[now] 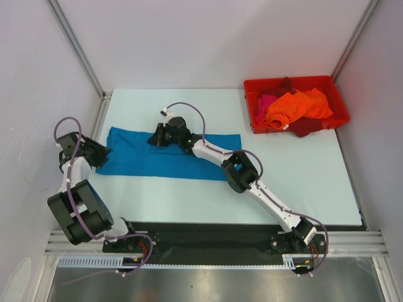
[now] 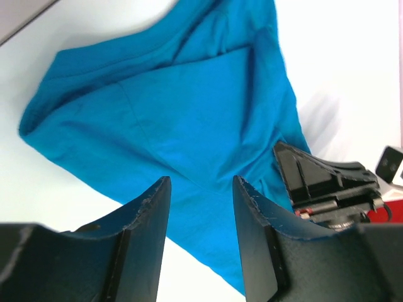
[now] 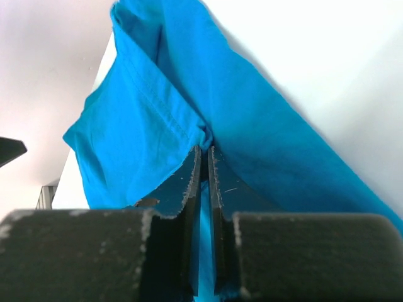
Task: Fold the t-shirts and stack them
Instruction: Fold the tshirt
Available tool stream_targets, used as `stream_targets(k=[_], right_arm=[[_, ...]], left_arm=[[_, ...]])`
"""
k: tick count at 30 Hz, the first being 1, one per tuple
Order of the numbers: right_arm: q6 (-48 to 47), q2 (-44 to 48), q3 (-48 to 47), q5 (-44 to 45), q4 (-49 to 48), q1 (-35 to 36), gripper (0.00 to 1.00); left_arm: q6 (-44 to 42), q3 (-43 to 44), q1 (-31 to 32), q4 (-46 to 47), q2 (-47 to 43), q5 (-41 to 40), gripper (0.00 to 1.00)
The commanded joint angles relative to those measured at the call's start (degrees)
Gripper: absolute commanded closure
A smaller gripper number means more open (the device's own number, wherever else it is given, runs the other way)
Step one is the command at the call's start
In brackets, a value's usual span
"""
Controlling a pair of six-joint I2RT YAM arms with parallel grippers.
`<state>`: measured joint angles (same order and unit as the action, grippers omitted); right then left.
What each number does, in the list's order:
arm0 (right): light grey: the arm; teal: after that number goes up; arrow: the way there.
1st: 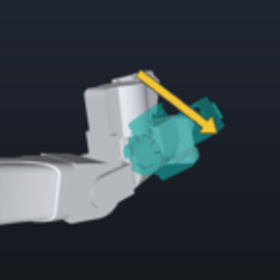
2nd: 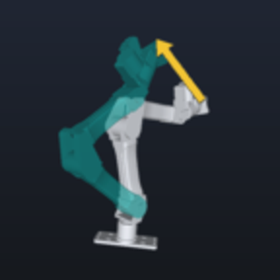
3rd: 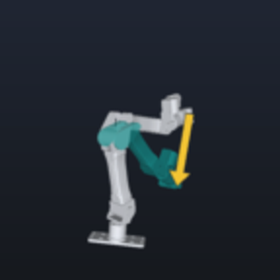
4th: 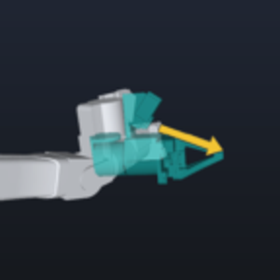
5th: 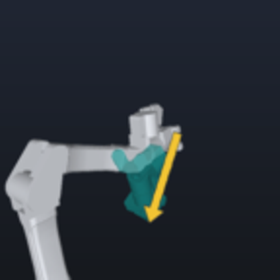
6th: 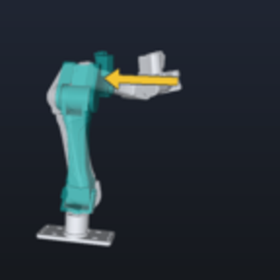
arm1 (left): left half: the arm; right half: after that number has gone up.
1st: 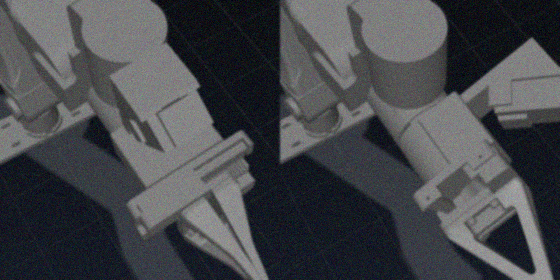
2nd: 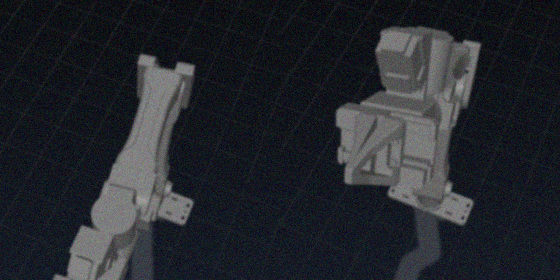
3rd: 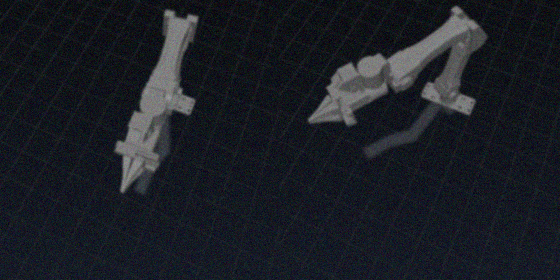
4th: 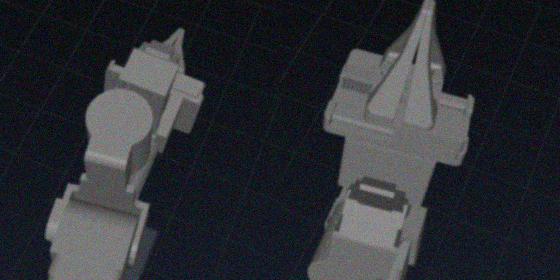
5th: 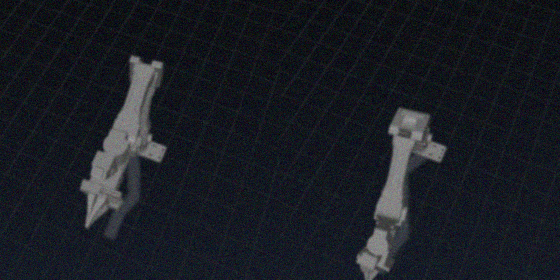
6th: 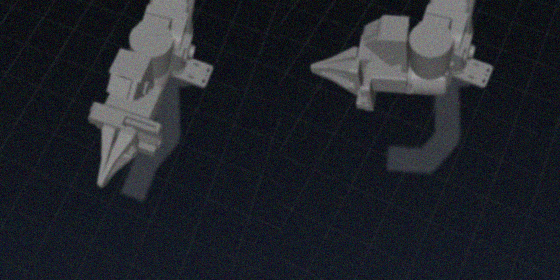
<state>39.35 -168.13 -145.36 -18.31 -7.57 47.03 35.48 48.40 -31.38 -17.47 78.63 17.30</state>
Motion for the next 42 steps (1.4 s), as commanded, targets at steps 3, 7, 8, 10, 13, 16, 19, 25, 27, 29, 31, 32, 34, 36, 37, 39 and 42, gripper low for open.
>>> stream_targets(k=[3, 7, 8, 10, 13, 16, 19, 25, 27, 29, 31, 32, 34, 36, 37, 39, 42], right_arm=[[-2.6, 9.3, 5.0, -0.8, -1.4, -0.8, 0.94], [-3.9, 10.4, 6.0, -1.8, 0.0, -1.2, 0.93], [-3.9, 10.5, 6.1, -2.0, 0.1, -1.4, 0.93], [-3.7, 10.7, 6.3, -2.3, 0.5, -1.8, 0.91], [-3.8, 11.1, 6.8, -2.8, 1.0, -1.9, 0.90], [-3.6, 12.2, 8.7, -2.4, 1.2, -1.9, 0.90], [-3.1, 13.4, 11.8, -2.6, 0.0, -1.8, 0.81], [-3.7, 13.9, 12.3, -4.3, 3.7, -1.8, 0.66], [-4.5, 15.5, 13.0, -4.1, 6.2, -2.1, 0.59], [-6.5, 17.7, 14.2, -4.1, 9.0, -2.5, 0.55], [-8.8, 19.2, 14.3, -3.8, 14.0, -3.2, 0.50], [-9.4, 20.0, 14.1, -4.0, 15.8, -3.7, 0.49], [-11.1, 22.9, 14.1, -4.3, 22.1, -5.2, 0.47], [-12.0, 25.9, 14.4, -3.8, 30.5, -6.4, 0.45], [-13.2, 26.5, 14.0, -3.6, 34.1, -8.2, 0.46], [-14.6, 27.5, 11.9, -3.4, 46.8, -10.3, 0.45], [-20.0, 29.0, 9.6, -1.7, 63.4, -14.5, 0.41]], left_arm=[[-1.6, 0.8, -1.6, 2.4, 2.1, 0.5, 0.51], [-1.4, 0.6, -1.5, 2.7, 2.8, 0.3, 0.51], [-1.5, 0.6, -1.5, 2.9, 3.1, 0.2, 0.51], [-1.6, 0.7, -1.5, 2.9, 3.6, -0.1, 0.51], [-1.2, 1.2, -1.6, 3.1, 4.7, 0.0, 0.51], [-1.0, 1.7, -1.5, 3.4, 5.4, -0.2, 0.51], [-1.0, 2.1, -1.5, 3.5, 5.9, -0.2, 0.51], [-2.2, 2.7, -1.6, 2.4, 6.4, -1.2, 0.51], [-3.0, 2.7, -1.6, 1.9, 6.4, -1.7, 0.51], [-4.1, 2.9, -1.5, 1.1, 6.4, -2.4, 0.51], [-4.7, 3.0, -1.5, 0.7, 6.4, -2.8, 0.51], [-5.2, 3.1, -1.5, 0.1, 6.4, -2.9, 0.52], [-5.3, 2.9, -1.4, -0.5, 6.1, -3.1, 0.52], [-5.5, 2.3, -1.1, -1.3, 5.5, -3.5, 0.53], [-5.7, 2.1, -0.4, -1.6, 5.4, -4.2, 0.53], [-6.0, 2.0, 0.8, -3.4, 5.0, -6.0, 0.53], [-6.5, 5.4, 6.1, -8.4, 5.3, -13.4, 0.49]])
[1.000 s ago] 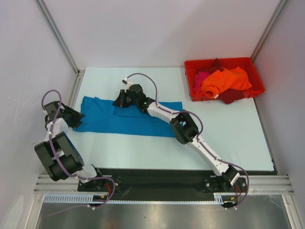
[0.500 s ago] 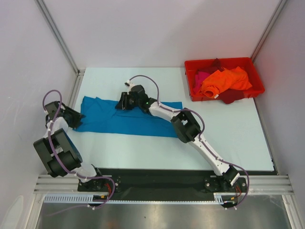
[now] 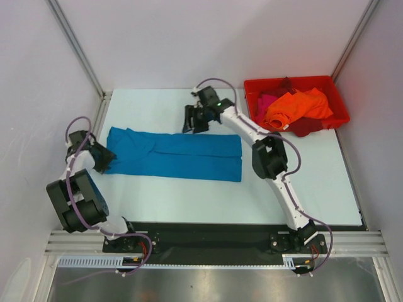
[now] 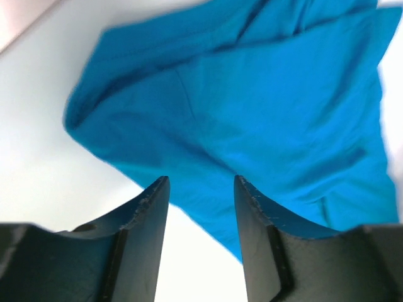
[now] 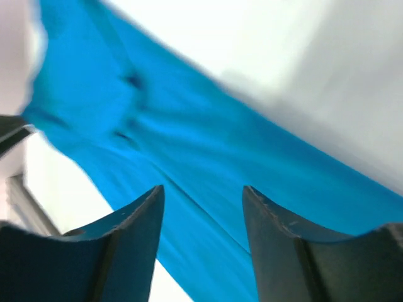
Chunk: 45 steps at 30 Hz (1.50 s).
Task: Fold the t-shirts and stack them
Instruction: Fold the tshirt
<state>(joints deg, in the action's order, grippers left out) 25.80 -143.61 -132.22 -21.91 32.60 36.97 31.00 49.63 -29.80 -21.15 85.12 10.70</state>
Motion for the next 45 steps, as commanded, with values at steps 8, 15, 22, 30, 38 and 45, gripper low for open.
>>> stream_targets(k=[8, 15, 22, 30, 38, 45], right_arm=[[-13.6, 14.9, 7.5, 10.6, 30.2, -8.8, 0.22], [-14.3, 5.2, -7.0, 14.7, 37.1, -7.4, 0.21], [-19.1, 11.2, 8.5, 17.0, 28.8, -6.1, 0.17], [-21.1, 10.5, 8.8, 18.0, 28.0, -4.5, 0.14], [-22.5, 7.5, 9.7, 19.3, 26.8, -2.2, 0.12], [-22.5, 9.0, 18.7, 18.2, 21.3, -2.8, 0.12]], left_arm=[[5.6, 14.1, 21.0, -13.0, 3.6, -21.2, 0.26], [13.7, 25.0, 22.2, -23.6, 14.6, -23.0, 0.10], [19.8, 30.2, 23.0, -31.6, 18.5, -22.5, 0.00], [26.0, 40.7, 23.4, -39.7, 26.0, -25.0, 0.00], [29.8, 46.2, 23.6, -41.4, 34.5, -25.4, 0.00], [29.6, 49.4, 23.6, -42.0, 41.4, -25.5, 0.00]])
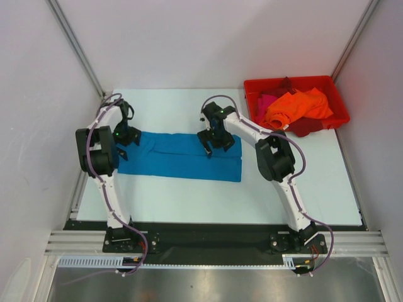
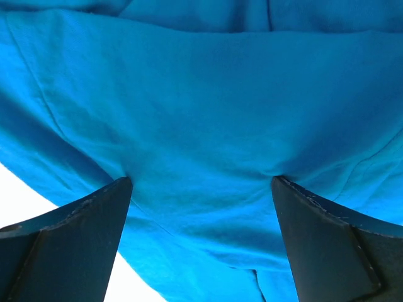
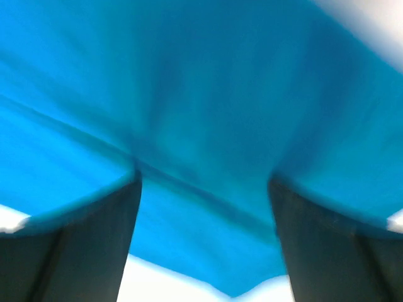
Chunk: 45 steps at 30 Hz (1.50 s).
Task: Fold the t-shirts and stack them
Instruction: Fold the tshirt
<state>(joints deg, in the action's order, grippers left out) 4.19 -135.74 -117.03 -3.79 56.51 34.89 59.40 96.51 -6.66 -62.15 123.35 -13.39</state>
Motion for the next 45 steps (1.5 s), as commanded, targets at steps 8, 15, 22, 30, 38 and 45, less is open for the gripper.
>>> stream_targets(k=[8, 15, 22, 30, 38, 45], right_arm=[[-0.1, 1.9, 13.4, 3.3, -4.7, -0.2, 0.12], [2.2, 4.7, 24.1, 9.7, -5.8, 1.5, 0.15], [4.6, 10.1, 35.0, 6.5, -7.5, 4.7, 0.17], [8.7, 13.0, 35.8, -4.2, -6.1, 11.5, 0.17], [13.4, 12.3, 36.0, -10.1, -7.0, 16.7, 0.18], [26.1, 15.2, 39.7, -9.8, -10.4, 19.2, 0.18]], left_arm=[[-0.7, 3.6, 0.8, -0.6, 5.7, -2.8, 0.00], [-10.4, 9.7, 2.7, 1.8, 10.0, -2.4, 0.03], [-19.0, 15.0, 6.1, 7.6, 13.6, 3.0, 0.08], [-31.1, 32.2, 11.8, 3.3, 22.6, 4.4, 0.08], [-44.8, 40.5, 11.9, 7.7, 27.7, 22.2, 0.16], [-43.0, 42.3, 13.6, 10.2, 31.4, 35.6, 0.19]])
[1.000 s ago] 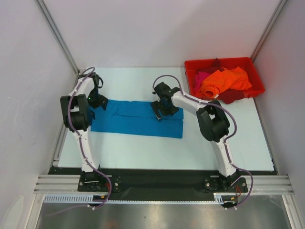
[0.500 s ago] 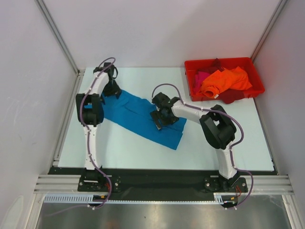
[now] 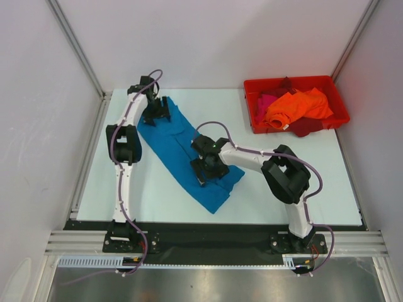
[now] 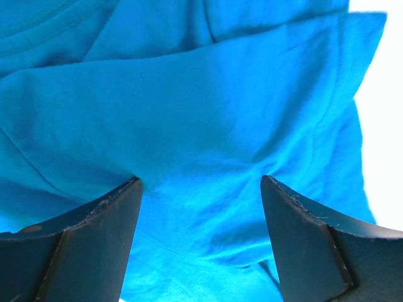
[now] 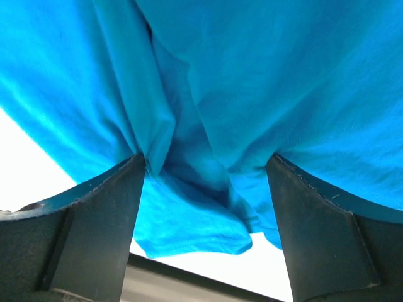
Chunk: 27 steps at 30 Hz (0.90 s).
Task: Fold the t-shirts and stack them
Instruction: Fold the tshirt
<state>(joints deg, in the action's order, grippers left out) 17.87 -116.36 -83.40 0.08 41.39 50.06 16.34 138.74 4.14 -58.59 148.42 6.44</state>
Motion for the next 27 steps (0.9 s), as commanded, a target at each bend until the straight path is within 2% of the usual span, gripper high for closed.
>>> stream_targets(k=[1, 4, 8, 11, 15, 18, 22, 27], right_arm=[[14.3, -3.8, 8.1, -13.3, 3.5, 4.6, 0.18], [21.0, -2.9, 11.1, -11.7, -1.1, 7.5, 0.17], [28.0, -5.1, 9.5, -11.4, -3.7, 9.3, 0.17], [33.1, -6.8, 6.6, -11.9, -5.3, 10.8, 0.17], [38.1, -9.5, -1.8, -13.7, -6.9, 11.9, 0.17], [38.2, -10.3, -5.8, -13.0, -5.6, 12.4, 0.16], [35.3, -5.6, -6.5, -10.1, -5.0, 12.3, 0.16], [29.3, 3.4, -7.0, -6.8, 1.2, 11.1, 0.13]], left_arm=[[0.6, 0.3, 3.6, 7.8, 6.5, 17.3, 0.19], [3.0, 1.1, 5.4, 9.5, 7.9, 20.9, 0.19], [5.6, 1.8, 7.3, 11.4, 9.3, 24.6, 0.18], [8.0, 1.6, 7.6, 14.0, 9.7, 26.9, 0.19], [8.9, 2.2, 6.8, 16.5, 9.1, 28.3, 0.19], [10.2, 2.2, 5.1, 17.5, 6.4, 29.0, 0.18], [11.4, -0.6, 3.2, 18.7, -0.8, 28.1, 0.12], [10.6, -5.8, 2.9, 15.9, -15.0, 24.9, 0.09]])
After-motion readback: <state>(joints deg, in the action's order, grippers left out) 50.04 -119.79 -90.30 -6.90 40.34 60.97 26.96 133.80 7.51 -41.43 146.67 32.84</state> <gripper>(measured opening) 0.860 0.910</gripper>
